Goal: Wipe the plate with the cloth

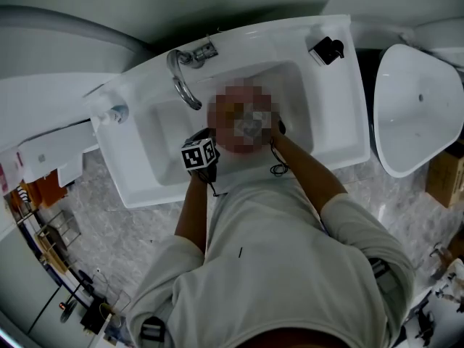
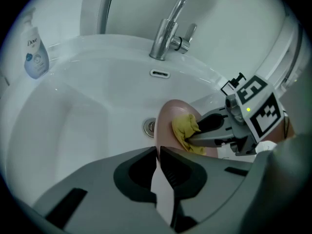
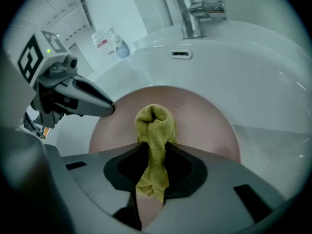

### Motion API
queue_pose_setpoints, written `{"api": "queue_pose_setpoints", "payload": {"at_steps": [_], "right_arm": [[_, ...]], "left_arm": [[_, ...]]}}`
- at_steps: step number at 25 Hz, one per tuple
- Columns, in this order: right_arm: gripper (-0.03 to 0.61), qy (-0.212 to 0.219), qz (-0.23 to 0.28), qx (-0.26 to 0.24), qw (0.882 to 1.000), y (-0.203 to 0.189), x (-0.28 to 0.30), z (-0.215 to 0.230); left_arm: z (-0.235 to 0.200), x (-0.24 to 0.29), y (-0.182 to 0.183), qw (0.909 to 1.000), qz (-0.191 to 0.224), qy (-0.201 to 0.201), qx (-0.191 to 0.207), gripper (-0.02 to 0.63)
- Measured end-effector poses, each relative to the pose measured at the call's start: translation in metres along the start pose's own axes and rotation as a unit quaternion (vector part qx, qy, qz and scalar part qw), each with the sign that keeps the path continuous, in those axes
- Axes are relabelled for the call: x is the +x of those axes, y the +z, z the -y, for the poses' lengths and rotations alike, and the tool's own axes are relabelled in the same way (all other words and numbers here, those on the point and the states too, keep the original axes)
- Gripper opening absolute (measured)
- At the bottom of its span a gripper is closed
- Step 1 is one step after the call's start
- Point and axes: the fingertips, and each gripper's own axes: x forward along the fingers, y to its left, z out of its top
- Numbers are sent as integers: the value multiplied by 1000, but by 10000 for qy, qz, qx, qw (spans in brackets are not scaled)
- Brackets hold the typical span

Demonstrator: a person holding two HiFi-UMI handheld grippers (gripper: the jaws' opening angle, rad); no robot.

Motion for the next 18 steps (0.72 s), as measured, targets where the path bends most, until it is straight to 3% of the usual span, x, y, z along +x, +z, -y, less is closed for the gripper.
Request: {"api": "queue_pose_setpoints", "payload": {"at_steps": [3,6,10,13,18], "right_arm": [[89,195,-269,-384,9987,-18,9,-15],[89,322,-330,-367,9983,-28,7,-24],[87,98,136,470,9988,-30,-6,-15],[87,-39,760,1110,9909,-20,-31,-9],[87,-617,1230,1232,9828,-21,-72,-3]], "left_arm": [[-4,12,-1,9999,-80,7,-104,37],[-8,23,-1,9998,-133,5,-148,34],[-9,36,-3,9995,-291,-52,-126,35],[-14,44,-9,9990,-384,-52,-205,35],[-21,48,-16,9986,-487,146,-114,38]]}}
